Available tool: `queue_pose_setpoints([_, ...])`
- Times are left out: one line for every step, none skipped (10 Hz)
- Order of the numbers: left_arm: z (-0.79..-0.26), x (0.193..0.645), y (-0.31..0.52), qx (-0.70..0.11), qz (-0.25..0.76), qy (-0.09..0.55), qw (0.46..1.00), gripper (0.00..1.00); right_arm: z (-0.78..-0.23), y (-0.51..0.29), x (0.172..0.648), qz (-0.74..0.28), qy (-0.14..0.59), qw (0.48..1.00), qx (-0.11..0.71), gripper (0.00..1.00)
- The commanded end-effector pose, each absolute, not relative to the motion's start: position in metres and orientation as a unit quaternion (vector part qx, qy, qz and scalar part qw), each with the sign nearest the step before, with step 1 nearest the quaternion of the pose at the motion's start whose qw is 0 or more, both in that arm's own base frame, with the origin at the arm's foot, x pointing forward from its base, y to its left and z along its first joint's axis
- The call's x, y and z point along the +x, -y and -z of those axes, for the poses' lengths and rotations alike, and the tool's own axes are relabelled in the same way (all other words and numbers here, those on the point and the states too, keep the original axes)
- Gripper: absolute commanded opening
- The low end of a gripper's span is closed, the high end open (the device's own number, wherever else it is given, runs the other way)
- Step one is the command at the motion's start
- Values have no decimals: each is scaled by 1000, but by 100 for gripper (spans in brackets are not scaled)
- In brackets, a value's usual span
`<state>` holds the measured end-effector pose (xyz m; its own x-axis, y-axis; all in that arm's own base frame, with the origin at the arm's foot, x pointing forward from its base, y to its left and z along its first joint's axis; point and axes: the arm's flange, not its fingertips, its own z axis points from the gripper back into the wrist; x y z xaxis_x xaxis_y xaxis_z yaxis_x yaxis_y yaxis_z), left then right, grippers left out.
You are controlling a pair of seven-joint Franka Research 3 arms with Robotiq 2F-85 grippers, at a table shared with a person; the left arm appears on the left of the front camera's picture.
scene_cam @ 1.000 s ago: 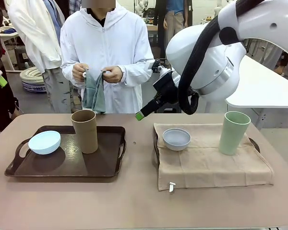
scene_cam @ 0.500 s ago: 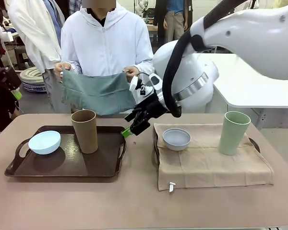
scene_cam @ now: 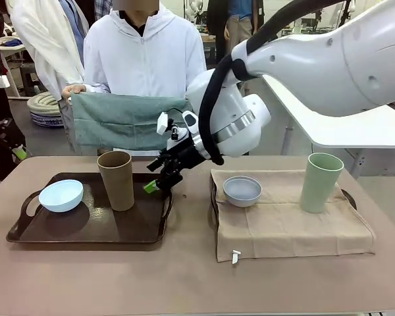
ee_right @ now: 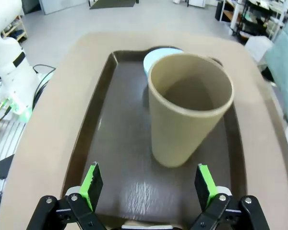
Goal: Set up a tray with a mat and arrange the tableware.
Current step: Pick up the Picnic Bowl and Reusable plastic cup from the Handle tray in front of the human's position and hold them in the air.
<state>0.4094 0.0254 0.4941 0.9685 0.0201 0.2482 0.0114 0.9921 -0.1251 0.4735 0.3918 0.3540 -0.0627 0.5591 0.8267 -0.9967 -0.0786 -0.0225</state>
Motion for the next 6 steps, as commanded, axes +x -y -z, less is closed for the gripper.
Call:
queue_pose_setpoints([-491, 423, -19, -83, 18, 119, 989, 79, -341, -409, 482, -657, 356, 573, 337, 100])
queue_pose_setpoints([-490, 421, -13, -85, 26, 114, 990, 79, -337, -412, 484, -659, 353, 576, 330, 100])
queue_pose_setpoints([-492, 424, -5, -87, 36, 109, 990, 79, -335, -411, 493, -646, 354, 587, 336, 100])
queue_pose_setpoints([-498, 422, 2, -96, 40, 106, 989, 79, -334, -409, 497, -637, 343, 603, 336, 100])
queue_pose_setpoints([-485, 420, -13, -73, 15, 111, 991, 79, -344, -413, 486, -657, 337, 583, 340, 100])
queue_pose_setpoints([-485, 420, -13, -73, 15, 111, 991, 79, -344, -413, 486, -657, 337, 583, 340, 100])
